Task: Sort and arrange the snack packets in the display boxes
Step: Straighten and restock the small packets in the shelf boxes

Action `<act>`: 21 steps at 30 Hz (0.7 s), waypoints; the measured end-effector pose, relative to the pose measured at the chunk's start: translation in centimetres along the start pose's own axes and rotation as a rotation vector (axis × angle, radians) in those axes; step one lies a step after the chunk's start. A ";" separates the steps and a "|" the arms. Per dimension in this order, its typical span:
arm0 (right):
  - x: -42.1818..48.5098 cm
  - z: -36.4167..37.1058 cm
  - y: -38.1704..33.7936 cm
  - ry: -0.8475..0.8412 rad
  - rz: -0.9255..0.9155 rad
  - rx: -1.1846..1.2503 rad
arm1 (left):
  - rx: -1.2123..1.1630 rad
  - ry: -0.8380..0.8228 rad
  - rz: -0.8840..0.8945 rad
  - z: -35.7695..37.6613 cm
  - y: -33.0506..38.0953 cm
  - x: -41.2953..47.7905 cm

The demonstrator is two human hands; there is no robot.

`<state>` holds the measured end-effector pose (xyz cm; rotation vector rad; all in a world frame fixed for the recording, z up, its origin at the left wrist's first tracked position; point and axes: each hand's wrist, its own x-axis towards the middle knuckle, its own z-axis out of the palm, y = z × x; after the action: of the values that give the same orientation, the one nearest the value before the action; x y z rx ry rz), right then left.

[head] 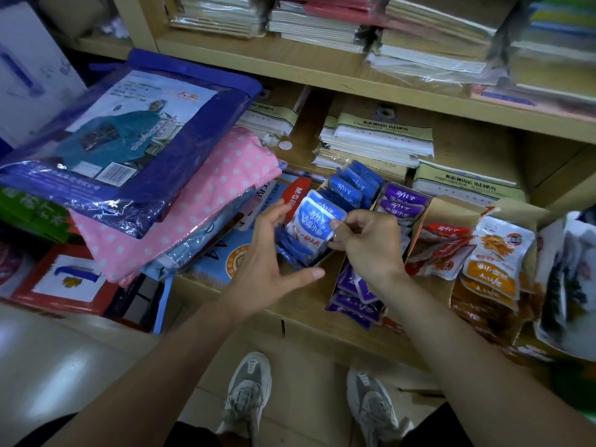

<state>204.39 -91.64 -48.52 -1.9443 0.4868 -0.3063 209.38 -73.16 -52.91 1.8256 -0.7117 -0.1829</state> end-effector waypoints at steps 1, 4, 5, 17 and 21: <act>0.0 0.0 0.0 -0.001 -0.030 -0.050 | 0.022 -0.004 -0.003 0.3 -0.2 0.1; -0.1 0.0 0.0 -0.044 -0.150 -0.235 | 0.136 -0.018 -0.011 0.8 -0.5 0.6; -0.1 -0.1 0.1 -0.063 -0.168 -0.246 | 0.166 -0.020 -0.004 0.9 -0.6 0.8; -4.0 -0.9 0.4 -0.176 -0.316 -0.393 | 0.195 0.063 -0.050 -0.1 0.6 -3.0; -7.7 0.2 1.0 -0.245 -0.183 -0.235 | 0.197 0.044 -0.070 -0.9 1.5 -5.4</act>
<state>197.47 -88.17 -49.44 -2.2256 0.1909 -0.1269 204.85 -69.73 -52.42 2.0376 -0.6546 -0.1213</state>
